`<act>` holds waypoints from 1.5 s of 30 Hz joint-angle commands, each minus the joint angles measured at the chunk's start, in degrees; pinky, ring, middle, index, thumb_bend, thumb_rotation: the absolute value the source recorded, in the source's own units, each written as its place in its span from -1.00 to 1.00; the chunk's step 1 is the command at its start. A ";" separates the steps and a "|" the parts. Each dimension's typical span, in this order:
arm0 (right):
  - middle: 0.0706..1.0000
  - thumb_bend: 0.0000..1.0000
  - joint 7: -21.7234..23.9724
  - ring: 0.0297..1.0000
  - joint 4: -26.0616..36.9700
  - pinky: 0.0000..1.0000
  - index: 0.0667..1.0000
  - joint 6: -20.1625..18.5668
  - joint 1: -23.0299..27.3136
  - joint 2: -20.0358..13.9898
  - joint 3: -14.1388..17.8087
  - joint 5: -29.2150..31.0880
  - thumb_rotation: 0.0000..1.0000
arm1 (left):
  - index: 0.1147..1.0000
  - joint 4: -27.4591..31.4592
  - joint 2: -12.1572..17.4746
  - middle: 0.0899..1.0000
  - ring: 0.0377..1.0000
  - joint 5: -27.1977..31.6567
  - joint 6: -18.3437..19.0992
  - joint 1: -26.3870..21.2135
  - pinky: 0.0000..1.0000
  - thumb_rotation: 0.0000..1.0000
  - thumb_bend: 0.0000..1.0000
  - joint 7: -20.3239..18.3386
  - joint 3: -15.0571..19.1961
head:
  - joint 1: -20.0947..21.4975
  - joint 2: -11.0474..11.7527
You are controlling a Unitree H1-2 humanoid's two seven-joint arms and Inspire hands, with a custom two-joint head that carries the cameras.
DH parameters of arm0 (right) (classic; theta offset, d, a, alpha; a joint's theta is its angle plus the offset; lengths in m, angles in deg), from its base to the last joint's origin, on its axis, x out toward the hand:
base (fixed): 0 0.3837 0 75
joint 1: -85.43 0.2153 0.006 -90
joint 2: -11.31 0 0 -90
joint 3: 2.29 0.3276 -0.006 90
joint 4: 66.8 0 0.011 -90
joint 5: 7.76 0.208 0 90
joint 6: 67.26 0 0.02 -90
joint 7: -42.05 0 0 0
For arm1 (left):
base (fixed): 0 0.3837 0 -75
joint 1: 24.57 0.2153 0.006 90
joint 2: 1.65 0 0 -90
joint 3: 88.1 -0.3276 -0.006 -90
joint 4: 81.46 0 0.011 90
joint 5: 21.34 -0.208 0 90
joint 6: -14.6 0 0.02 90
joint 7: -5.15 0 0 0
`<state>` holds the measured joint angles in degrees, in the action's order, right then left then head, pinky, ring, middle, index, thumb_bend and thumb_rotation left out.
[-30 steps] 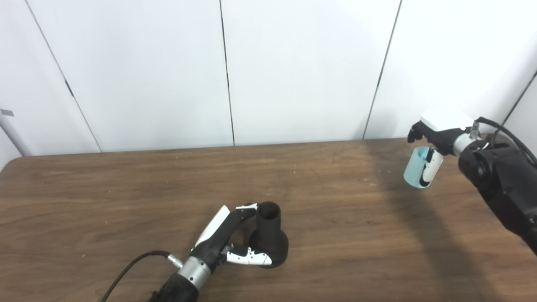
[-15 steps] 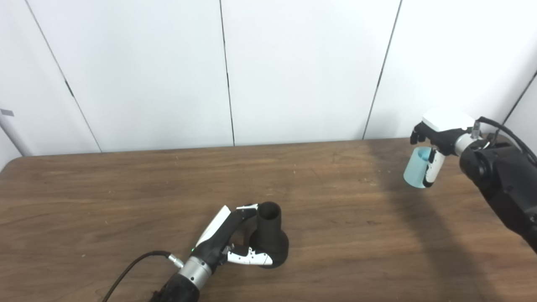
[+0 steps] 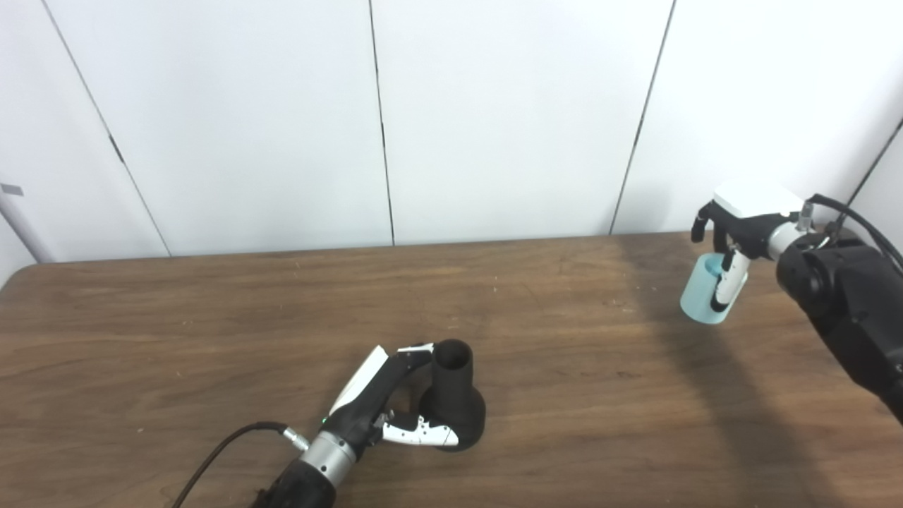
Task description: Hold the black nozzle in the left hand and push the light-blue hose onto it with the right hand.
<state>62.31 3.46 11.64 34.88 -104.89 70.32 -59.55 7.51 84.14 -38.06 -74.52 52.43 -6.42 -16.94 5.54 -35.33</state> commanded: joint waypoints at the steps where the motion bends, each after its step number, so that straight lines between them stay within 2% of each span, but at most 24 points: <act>1: -0.16 0.84 -1.51 -0.35 1.25 -0.50 0.19 -0.61 1.95 -1.39 1.13 -0.29 -0.89 | -0.17 -0.34 1.13 0.49 0.79 -0.64 2.35 0.94 1.00 -0.85 0.05 -1.95 -0.17 | 0.10 -0.04; 6: -0.22 0.73 -2.36 -0.38 1.75 -0.53 0.15 -1.07 1.32 -1.31 1.32 -0.67 -0.87 | -0.17 -0.36 0.93 0.49 0.79 -0.05 2.82 0.95 1.00 -0.85 0.05 -2.14 -0.12 | -0.04 -0.16; 7: -0.22 0.33 -2.59 -0.37 1.84 -0.52 0.01 -0.98 1.11 -1.31 1.43 -0.58 -0.79 | -0.17 -0.28 0.93 0.49 0.79 -0.08 2.88 0.95 1.00 -0.85 0.05 -2.13 -0.15 | -0.04 -0.18; 8: -0.22 0.19 -2.85 -0.37 1.84 -0.51 -0.04 -0.80 0.96 -1.32 1.48 -0.50 -0.76 | -0.17 -0.17 0.96 0.49 0.79 -0.09 2.95 0.97 1.00 -0.85 0.05 -2.13 -0.16 | -0.02 -0.22; 10: -0.23 0.07 -3.36 -0.37 1.65 -0.51 -0.09 -0.37 0.69 -1.33 1.45 -0.44 -0.73 | -0.17 -0.04 1.03 0.49 0.79 0.00 3.01 1.00 1.00 -0.85 0.05 -2.16 -0.10 | -0.03 -0.27; 16: -0.15 0.05 -2.08 -0.30 1.80 -0.44 -0.09 -1.58 0.57 -1.40 0.17 -2.23 -0.72 | -0.17 0.05 1.05 0.49 0.79 0.06 2.93 0.87 1.00 -0.85 0.05 -2.11 -0.06 | -0.14 -0.41; 21: -0.21 0.05 -0.56 -0.37 1.68 -0.52 -0.09 -1.45 0.68 -1.52 -0.38 -1.96 -0.72 | -0.17 0.24 1.03 0.49 0.79 0.10 3.01 0.94 1.00 -0.85 0.05 -2.13 -0.05 | -0.17 -0.44; 23: -0.15 0.06 -0.39 -0.42 2.11 -0.56 -0.10 -0.94 0.54 -1.64 -0.18 -1.35 -0.94 | -0.17 0.27 1.04 0.49 0.79 0.02 2.99 0.96 1.00 -0.85 0.05 -2.12 -0.09 | -0.17 -0.44; 24: -0.14 0.06 -0.40 -0.45 2.33 -0.59 -0.10 -0.68 0.46 -1.68 -0.01 -0.98 -0.97 | -0.17 0.28 1.04 0.49 0.79 -0.05 3.00 0.97 1.00 -0.85 0.05 -2.07 -0.11 | -0.17 -0.44; 30: -0.14 0.06 0.17 -0.58 3.46 -0.72 -0.10 -0.79 0.36 -1.88 0.36 -0.17 -1.00 | -0.17 0.17 0.97 0.49 0.78 -0.08 3.06 0.86 0.99 -0.85 0.05 -2.05 -0.14 | -0.19 -0.59; 35: -0.14 0.06 0.61 -0.54 5.08 -0.70 -0.10 -0.50 0.36 -2.32 0.73 0.21 -1.00 | -0.17 0.18 0.91 0.49 0.78 -0.28 2.89 0.84 0.95 -0.85 0.05 -1.97 -0.29 | -0.37 -0.63; 37: -0.13 0.06 1.72 -0.52 7.84 -0.68 -0.10 -0.09 0.49 -2.60 1.28 1.20 -1.00 | -0.17 0.03 0.83 0.49 0.78 -0.25 2.74 0.78 0.95 -0.85 0.05 -1.96 -0.34 | -0.34 -0.67; 38: -0.22 0.05 2.59 -0.49 9.71 -0.65 -0.06 -0.04 0.52 -2.69 1.56 1.65 -1.00 | -0.17 -0.06 0.83 0.49 0.78 -0.24 2.66 0.74 0.95 -0.85 0.05 -1.96 -0.36 | -0.34 -0.67; 40: -0.26 0.05 4.45 -0.47 13.50 -0.63 -0.04 0.01 0.73 -2.73 2.11 2.52 -1.00 | -0.17 -0.43 0.82 0.49 0.78 -0.29 2.42 0.58 0.95 -0.85 0.05 -1.94 -0.43 | -0.21 -0.63; 41: -0.18 0.05 5.36 -0.48 15.26 -0.63 -0.08 0.04 0.93 -2.71 2.38 3.00 -1.00 | -0.17 -0.64 0.80 0.49 0.78 -0.35 2.31 0.50 0.95 -0.85 0.05 -1.91 -0.47 | -0.20 -0.60; 45: -0.25 0.05 9.06 -0.37 22.03 -0.47 -0.03 0.03 1.96 -2.04 3.21 4.77 -1.00 | -0.17 -0.74 0.66 0.49 0.78 -0.59 2.45 0.30 0.95 -0.85 0.05 -1.92 -0.68 | -0.35 -0.62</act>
<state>71.04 22.66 11.58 33.19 -105.66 72.06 -55.44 7.78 84.21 -37.04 -73.98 52.44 -6.80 -16.82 5.10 -35.86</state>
